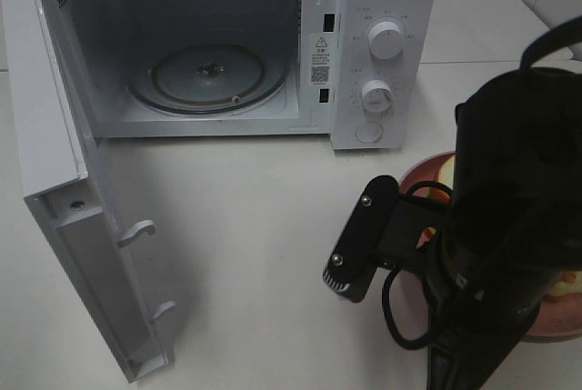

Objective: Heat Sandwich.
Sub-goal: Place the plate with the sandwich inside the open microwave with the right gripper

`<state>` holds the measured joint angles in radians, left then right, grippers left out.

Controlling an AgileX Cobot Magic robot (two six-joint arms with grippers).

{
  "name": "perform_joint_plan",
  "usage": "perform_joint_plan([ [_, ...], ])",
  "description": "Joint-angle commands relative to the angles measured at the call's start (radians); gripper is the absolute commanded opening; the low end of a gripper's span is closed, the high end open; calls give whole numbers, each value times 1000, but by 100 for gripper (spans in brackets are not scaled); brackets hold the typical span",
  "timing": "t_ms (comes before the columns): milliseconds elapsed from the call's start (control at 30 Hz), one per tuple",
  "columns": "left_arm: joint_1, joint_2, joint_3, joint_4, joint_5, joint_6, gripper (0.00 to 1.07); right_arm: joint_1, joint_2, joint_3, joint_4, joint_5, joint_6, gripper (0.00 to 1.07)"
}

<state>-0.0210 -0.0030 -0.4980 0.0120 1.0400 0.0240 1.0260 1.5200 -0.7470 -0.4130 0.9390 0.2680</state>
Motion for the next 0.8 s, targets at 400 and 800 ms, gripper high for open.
perform_joint_plan([
  [400, -7, -27, 4, 1, -4, -4, 98, 73, -8, 3, -38, -55, -280, 0],
  [800, -7, -27, 4, 1, -4, -4, 98, 73, -8, 3, -49, -113, -458, 1],
])
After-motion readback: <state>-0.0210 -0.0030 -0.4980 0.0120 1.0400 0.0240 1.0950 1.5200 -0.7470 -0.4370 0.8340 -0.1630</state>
